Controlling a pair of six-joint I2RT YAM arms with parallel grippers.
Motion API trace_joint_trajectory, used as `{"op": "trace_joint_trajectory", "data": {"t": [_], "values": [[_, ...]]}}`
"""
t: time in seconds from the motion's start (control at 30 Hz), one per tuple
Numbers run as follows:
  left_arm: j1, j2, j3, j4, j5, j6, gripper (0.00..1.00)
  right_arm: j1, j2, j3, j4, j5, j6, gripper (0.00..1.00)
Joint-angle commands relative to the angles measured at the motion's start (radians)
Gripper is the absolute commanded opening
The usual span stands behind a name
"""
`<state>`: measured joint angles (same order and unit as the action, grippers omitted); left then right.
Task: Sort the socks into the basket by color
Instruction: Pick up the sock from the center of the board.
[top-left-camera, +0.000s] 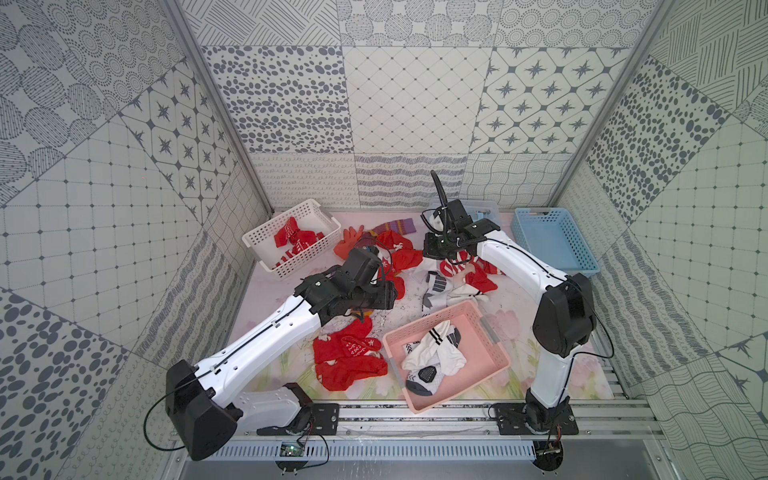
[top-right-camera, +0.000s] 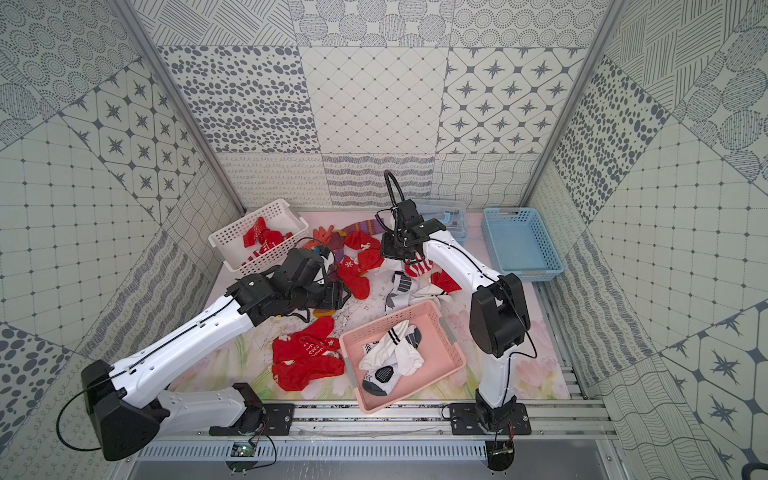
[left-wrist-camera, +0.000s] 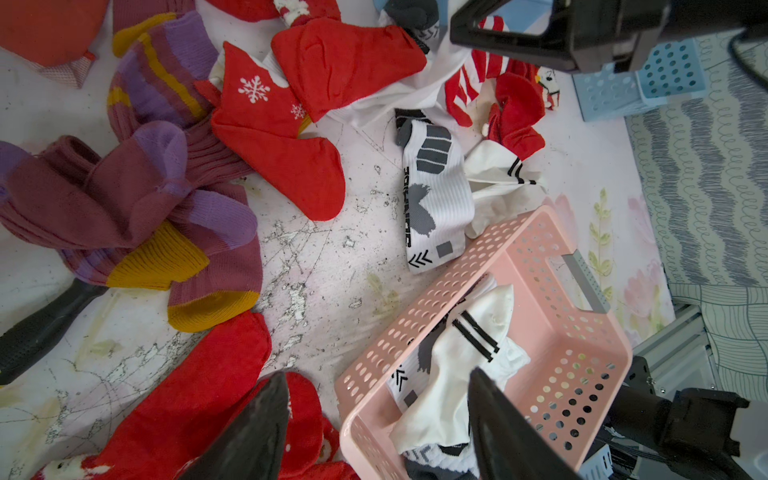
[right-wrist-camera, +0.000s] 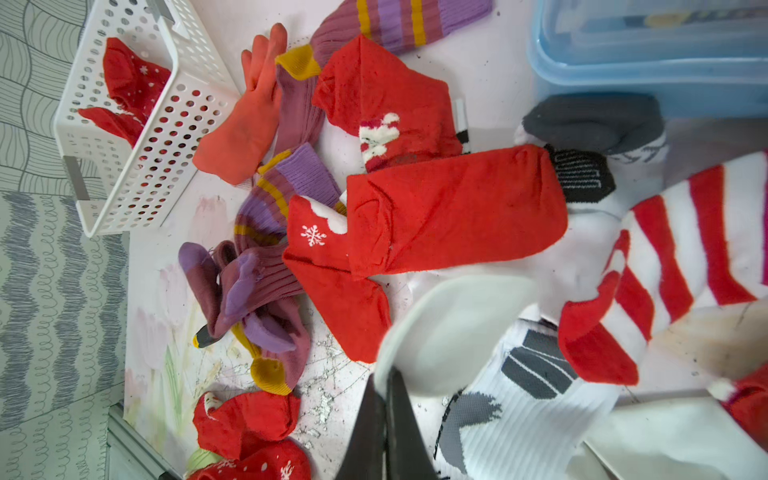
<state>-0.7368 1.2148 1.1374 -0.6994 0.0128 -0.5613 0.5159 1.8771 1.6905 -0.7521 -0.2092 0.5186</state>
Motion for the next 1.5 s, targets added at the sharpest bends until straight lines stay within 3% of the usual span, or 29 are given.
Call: {"op": "trace_joint_trajectory", "data": {"t": [0.0, 0.83, 1.47], "values": [[0.011, -0.013, -0.008, -0.012, -0.013, 0.013, 0.68, 0.007, -0.060, 0.032, -0.014, -0.010, -0.022, 0.00], [0.043, 0.003, -0.026, 0.024, 0.009, 0.041, 0.68, 0.044, -0.313, 0.098, -0.067, -0.021, -0.089, 0.00], [0.085, 0.111, 0.041, 0.066, 0.059, 0.093, 0.67, 0.099, -0.580, 0.062, -0.156, -0.063, -0.144, 0.00]]}}
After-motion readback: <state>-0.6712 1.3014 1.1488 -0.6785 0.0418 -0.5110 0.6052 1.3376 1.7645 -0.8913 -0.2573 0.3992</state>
